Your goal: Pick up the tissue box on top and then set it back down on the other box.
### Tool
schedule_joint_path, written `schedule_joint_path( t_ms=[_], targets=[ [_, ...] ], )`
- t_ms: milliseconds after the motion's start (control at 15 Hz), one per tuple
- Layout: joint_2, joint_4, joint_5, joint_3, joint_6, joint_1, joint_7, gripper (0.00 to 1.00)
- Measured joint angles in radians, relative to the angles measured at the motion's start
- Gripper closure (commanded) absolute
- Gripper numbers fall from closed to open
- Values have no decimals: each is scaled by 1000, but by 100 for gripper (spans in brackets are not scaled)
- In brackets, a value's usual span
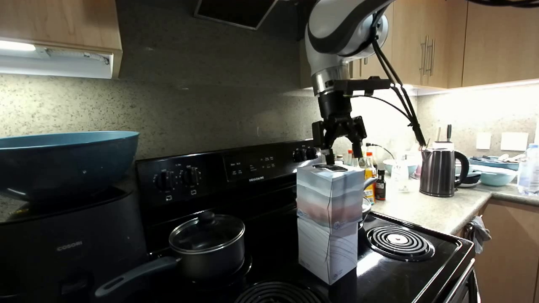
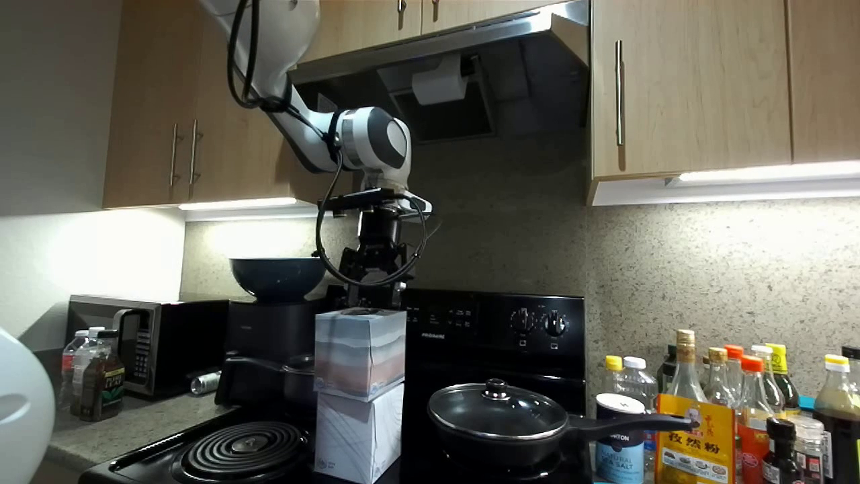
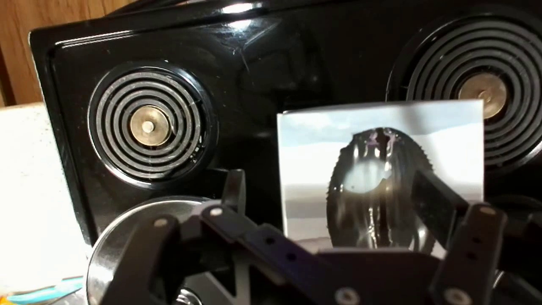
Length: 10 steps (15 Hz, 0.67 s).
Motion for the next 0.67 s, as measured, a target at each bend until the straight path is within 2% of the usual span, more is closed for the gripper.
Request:
schedule_joint_path(
  t_ms=[267,333,400,667],
  targets=[
    [-1,-35,-121,0,91,0,133,0],
    [-1,-38,-152,0,97,0,156,25],
    [-1,-39,-171,0,98,0,171,26],
    [-1,-39,-188,-2,99,-1,179,53]
  ],
)
